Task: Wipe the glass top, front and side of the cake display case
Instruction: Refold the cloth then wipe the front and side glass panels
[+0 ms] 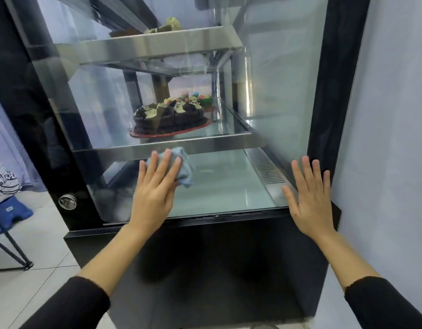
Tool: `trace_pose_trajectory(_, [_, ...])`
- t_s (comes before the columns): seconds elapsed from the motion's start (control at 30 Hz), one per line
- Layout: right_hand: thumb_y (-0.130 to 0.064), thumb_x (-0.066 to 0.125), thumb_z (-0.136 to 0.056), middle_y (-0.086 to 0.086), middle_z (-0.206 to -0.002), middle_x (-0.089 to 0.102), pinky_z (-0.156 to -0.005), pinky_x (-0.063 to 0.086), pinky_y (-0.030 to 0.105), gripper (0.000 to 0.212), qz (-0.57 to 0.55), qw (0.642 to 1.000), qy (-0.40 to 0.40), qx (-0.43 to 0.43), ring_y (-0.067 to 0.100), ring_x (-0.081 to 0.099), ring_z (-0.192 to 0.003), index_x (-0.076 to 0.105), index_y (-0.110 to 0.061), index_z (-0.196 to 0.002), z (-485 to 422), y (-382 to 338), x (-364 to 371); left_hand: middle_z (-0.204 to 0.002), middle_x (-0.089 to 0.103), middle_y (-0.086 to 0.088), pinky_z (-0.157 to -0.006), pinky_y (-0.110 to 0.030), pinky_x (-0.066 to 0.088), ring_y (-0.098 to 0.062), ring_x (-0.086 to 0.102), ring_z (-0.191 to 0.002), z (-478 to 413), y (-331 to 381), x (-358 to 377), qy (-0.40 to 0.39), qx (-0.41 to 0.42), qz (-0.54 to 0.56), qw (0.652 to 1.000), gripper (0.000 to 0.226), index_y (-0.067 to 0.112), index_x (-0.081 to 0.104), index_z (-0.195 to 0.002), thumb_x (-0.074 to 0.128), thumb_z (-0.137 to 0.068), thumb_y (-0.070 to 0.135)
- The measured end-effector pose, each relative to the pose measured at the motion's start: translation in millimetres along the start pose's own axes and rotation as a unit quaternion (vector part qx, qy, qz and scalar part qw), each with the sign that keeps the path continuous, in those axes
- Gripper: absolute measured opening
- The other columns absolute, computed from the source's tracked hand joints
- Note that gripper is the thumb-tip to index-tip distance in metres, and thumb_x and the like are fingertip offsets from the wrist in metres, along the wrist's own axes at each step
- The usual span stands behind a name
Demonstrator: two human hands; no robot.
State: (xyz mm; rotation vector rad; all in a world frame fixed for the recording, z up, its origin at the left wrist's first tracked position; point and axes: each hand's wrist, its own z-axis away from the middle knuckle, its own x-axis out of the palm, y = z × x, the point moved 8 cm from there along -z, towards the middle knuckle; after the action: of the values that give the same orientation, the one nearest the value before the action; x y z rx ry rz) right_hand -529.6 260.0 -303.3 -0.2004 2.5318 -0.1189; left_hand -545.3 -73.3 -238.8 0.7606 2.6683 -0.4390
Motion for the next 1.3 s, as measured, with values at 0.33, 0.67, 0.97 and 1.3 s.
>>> trace_pose_trajectory(0.33, [-0.049,0.012,-0.103,-0.002,-0.163,-0.017,-0.122,-0.01,0.044,0.061,0.06,0.998,-0.012,-0.009,0.022,-0.012,-0.151,-0.009,-0.025,-0.155,1,12,17,-0.157,0.026,-0.012,-0.121,-0.048,0.0,-0.029,0.006,-0.15,-31,64,28,0.011,0.006,0.04,0.999,0.059,0.01,0.033,-0.149,0.056,-0.095,0.007])
trace_pose_trajectory(0.67, [-0.043,0.021,-0.104,-0.003,-0.164,-0.01,-0.122,-0.009,0.043,0.059,0.013,1.0,0.005,-0.018,0.021,-0.01,-0.152,-0.002,-0.026,-0.155,2,9,10,-0.16,0.025,-0.011,-0.118,-0.052,-0.007,-0.036,0.013,-0.149,-142,90,15,0.016,0.037,0.008,0.999,0.054,0.013,0.03,-0.152,0.046,-0.1,0.015])
trace_pose_trajectory(0.97, [-0.007,0.049,-0.098,-0.012,-0.13,0.054,-0.105,0.045,0.034,0.033,-0.302,0.927,0.156,0.16,0.013,0.053,-0.122,0.054,-0.009,-0.131,28,14,-46,-0.161,0.021,-0.005,-0.122,-0.049,0.01,-0.027,0.014,-0.15,-39,180,85,-0.088,0.1,0.081,0.988,0.055,0.015,0.027,-0.153,0.042,-0.103,0.032])
trace_pose_trajectory(1.3, [-0.017,0.065,-0.092,-0.002,-0.114,0.055,-0.082,0.042,0.005,0.029,-0.349,0.911,0.023,0.218,0.006,0.054,-0.105,0.06,-0.015,-0.121,38,-10,-10,-0.157,0.033,-0.004,-0.124,-0.036,0.005,-0.019,0.019,-0.149,5,181,102,-0.168,0.052,0.276,0.945,0.049,0.009,0.041,-0.146,0.052,-0.099,0.012])
